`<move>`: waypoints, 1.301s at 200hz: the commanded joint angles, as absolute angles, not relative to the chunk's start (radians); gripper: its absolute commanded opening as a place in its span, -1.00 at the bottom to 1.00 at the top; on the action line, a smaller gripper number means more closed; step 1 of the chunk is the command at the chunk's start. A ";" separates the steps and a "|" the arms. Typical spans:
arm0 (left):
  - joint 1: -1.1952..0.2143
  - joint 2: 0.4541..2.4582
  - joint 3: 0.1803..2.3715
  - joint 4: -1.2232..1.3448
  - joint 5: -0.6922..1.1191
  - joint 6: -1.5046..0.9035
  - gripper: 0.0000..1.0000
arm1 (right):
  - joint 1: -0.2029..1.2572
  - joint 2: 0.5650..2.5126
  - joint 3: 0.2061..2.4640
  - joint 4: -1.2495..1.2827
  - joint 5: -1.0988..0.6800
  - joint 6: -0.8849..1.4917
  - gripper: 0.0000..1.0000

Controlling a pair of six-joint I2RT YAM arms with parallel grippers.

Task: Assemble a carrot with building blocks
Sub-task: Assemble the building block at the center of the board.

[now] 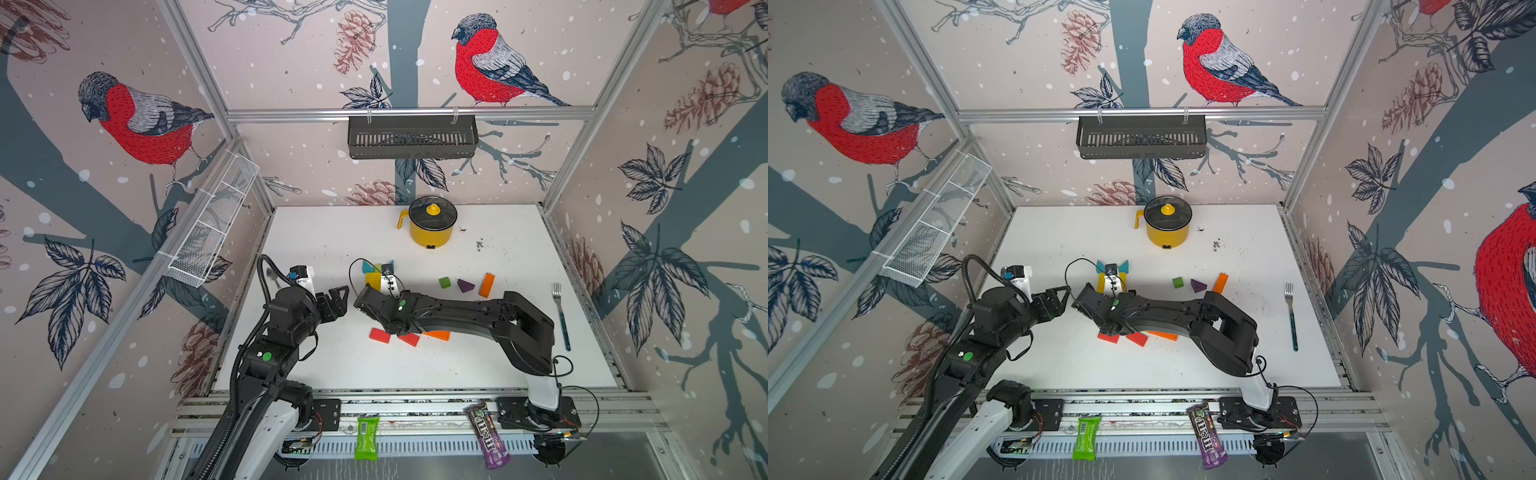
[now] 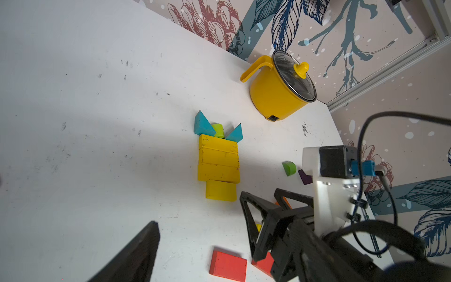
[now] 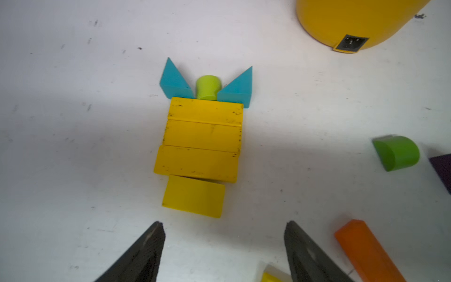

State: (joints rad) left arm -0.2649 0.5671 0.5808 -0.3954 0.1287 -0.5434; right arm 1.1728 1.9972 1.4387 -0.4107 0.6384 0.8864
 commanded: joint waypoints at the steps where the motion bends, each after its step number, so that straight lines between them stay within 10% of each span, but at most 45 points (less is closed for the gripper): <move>1: -0.266 0.560 0.582 -0.396 0.105 -0.540 0.70 | 1.165 1.983 1.428 -0.435 0.658 0.853 0.58; 260: -0.266 0.582 0.581 -0.389 0.132 -0.533 0.70 | 1.095 2.111 1.412 -0.374 0.464 0.735 0.78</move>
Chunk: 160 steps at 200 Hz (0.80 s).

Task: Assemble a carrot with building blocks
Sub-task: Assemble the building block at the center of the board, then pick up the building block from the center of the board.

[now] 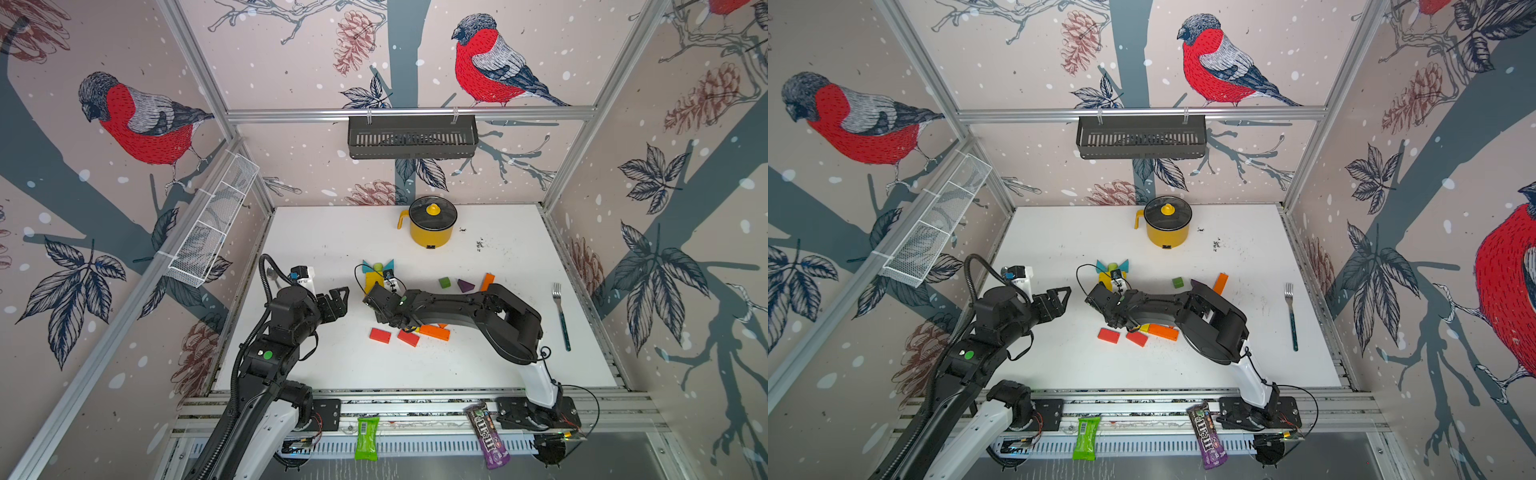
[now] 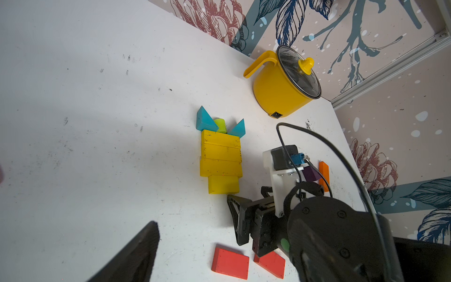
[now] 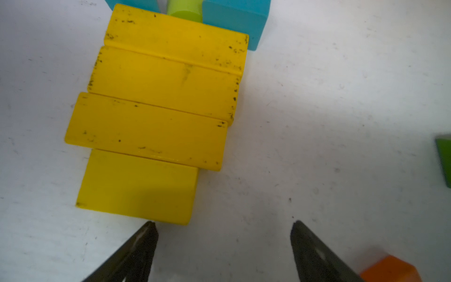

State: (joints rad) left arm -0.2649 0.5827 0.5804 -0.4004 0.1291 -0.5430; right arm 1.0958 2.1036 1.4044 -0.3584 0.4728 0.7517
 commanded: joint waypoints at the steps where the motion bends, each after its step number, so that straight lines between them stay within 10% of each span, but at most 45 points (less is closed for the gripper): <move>1: -0.266 0.582 0.582 -0.389 0.132 -0.533 0.70 | 1.096 2.111 1.413 -0.374 0.464 0.735 0.79; 160: -0.274 0.721 0.569 -0.328 0.414 -0.514 0.69 | 1.225 1.748 1.061 -0.410 0.515 1.087 0.60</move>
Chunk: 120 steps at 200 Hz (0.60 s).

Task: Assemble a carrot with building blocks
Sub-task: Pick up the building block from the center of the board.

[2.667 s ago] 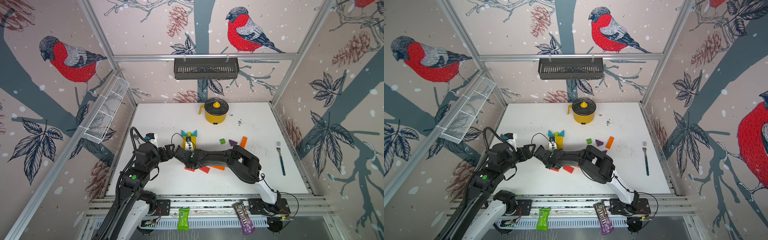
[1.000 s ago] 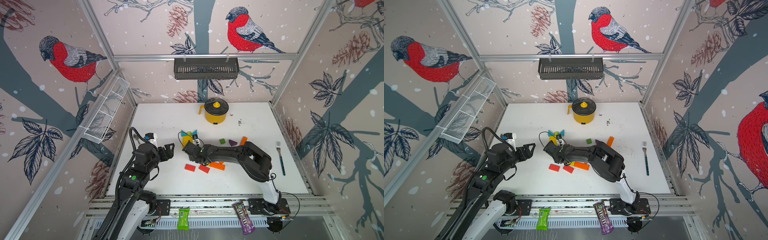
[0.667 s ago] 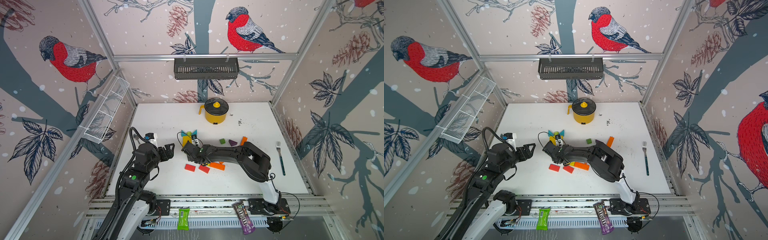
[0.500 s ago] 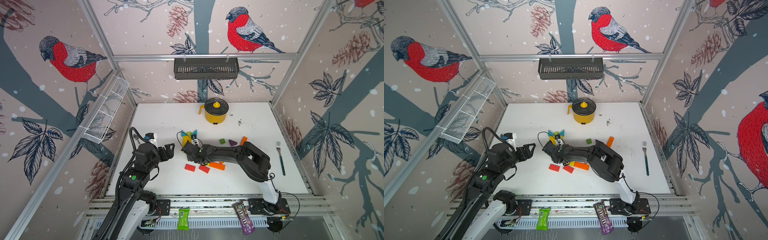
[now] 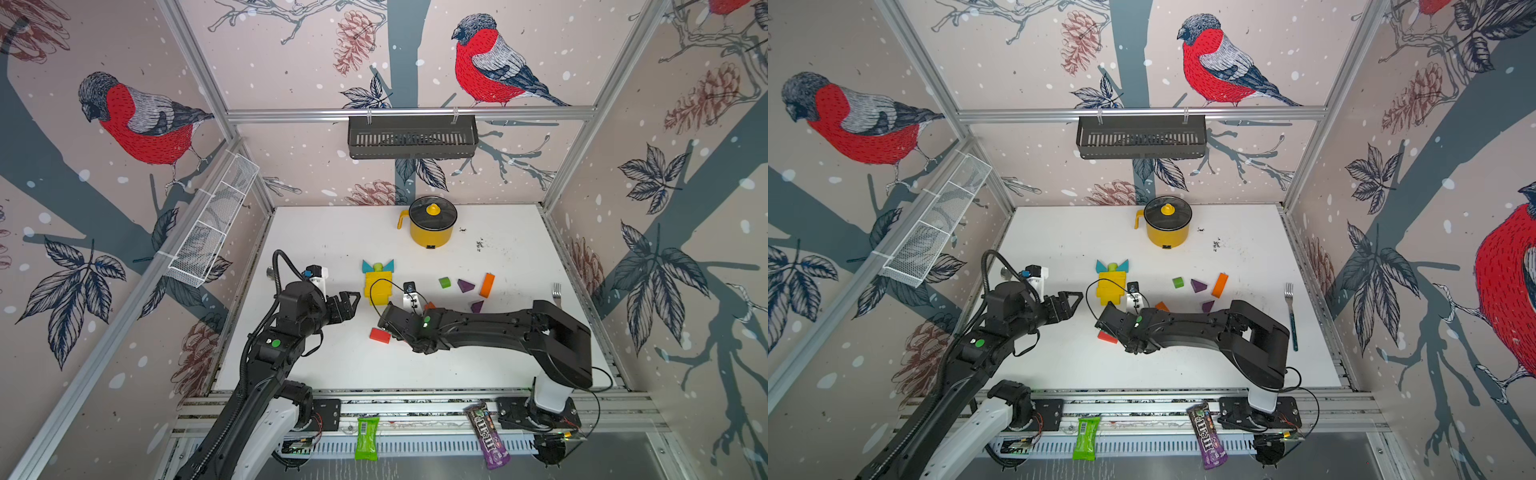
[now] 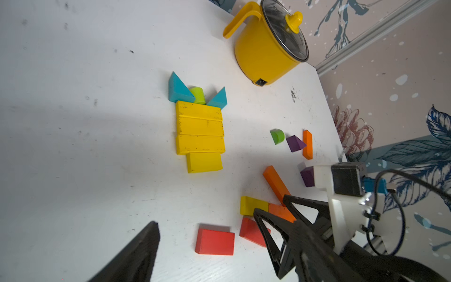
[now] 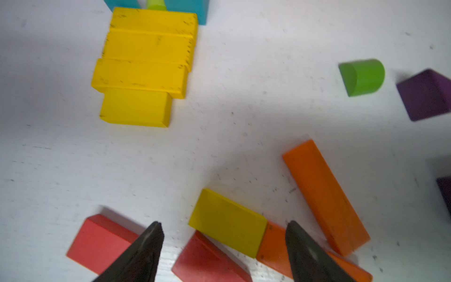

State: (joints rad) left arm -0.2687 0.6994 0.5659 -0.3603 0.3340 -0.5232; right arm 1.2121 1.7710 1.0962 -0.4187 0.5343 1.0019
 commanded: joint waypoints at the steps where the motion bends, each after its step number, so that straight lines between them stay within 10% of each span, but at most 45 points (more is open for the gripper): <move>1: -0.273 0.721 0.569 -0.329 0.413 -0.514 0.69 | 1.226 1.748 1.061 -0.410 0.515 1.087 0.60; 120: -0.284 0.697 0.562 -0.331 0.367 -0.515 0.69 | 1.198 1.796 1.046 -0.322 0.444 1.076 0.60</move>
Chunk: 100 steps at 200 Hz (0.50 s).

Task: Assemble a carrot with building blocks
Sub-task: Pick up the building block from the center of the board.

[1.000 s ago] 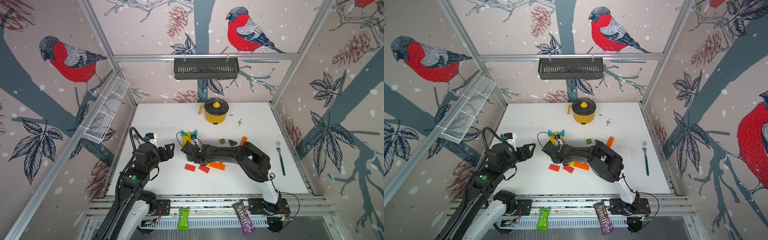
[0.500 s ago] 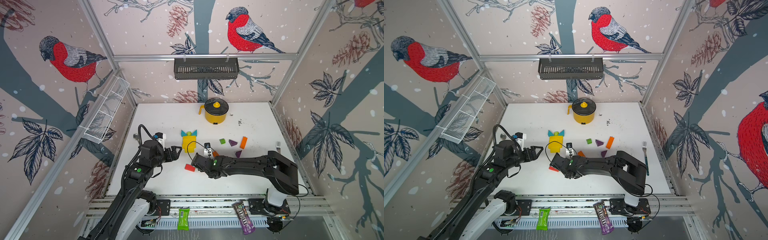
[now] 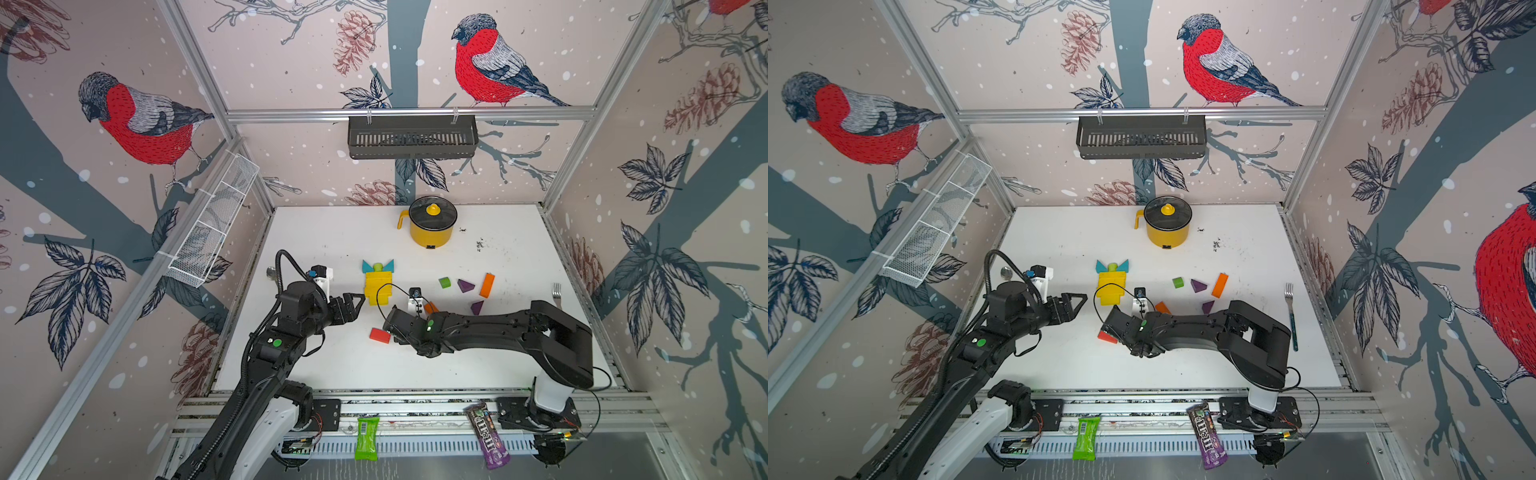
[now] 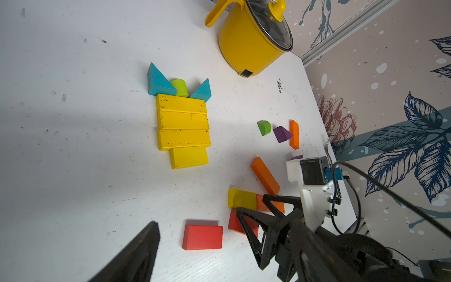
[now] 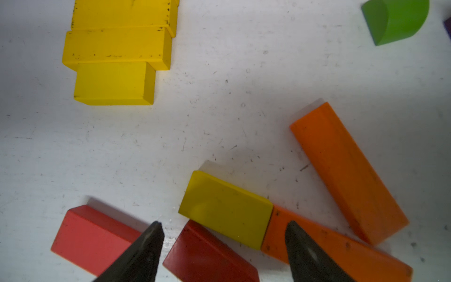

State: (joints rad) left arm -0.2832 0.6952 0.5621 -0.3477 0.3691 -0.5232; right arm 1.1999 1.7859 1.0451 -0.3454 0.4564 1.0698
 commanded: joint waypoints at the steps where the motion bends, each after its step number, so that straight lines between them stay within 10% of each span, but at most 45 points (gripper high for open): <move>1: -0.284 0.697 0.563 -0.331 0.367 -0.514 0.69 | 1.198 1.797 1.046 -0.320 0.442 1.076 0.60; 100: -0.284 0.697 0.563 -0.334 0.353 -0.515 0.69 | 1.194 1.863 1.102 -0.294 0.428 1.027 0.60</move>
State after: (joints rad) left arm -0.2840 0.6979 0.5621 -0.3481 0.3626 -0.5232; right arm 1.1965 1.8484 1.0840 -0.3046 0.4244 1.0569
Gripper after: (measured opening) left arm 0.845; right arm 0.801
